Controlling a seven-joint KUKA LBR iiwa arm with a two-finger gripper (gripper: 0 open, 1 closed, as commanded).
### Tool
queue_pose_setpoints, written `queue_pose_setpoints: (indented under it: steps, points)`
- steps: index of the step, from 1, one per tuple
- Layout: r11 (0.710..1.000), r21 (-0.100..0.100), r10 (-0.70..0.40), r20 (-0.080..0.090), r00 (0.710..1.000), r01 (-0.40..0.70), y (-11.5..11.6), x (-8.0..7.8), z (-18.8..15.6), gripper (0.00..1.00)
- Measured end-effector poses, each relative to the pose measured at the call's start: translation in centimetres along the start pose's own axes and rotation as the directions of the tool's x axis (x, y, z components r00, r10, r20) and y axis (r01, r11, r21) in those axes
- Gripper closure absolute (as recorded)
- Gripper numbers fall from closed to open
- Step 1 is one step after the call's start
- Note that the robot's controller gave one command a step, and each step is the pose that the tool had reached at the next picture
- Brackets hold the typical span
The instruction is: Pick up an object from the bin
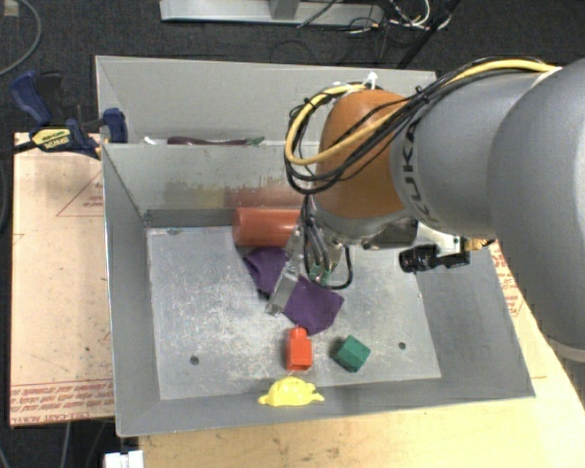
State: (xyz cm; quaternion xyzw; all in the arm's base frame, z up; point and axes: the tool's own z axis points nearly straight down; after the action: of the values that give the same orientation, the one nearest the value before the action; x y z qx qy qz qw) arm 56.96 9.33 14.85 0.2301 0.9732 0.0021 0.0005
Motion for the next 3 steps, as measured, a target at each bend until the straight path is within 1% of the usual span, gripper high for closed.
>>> queue_pose_setpoints:
  steps: [1, 2, 3]
  points:
    - [1.000, 0.001, 0.000, -0.001, 1.000, 0.000, -0.1, 0.0, 0.1, 0.00]
    - [0.963, -0.001, -0.270, 0.001, 0.963, 0.270, -1.3, 0.0, 2.4, 1.00]
    - [0.963, -0.001, -0.270, 0.001, 0.963, 0.270, -1.3, -0.1, 2.4, 1.00]
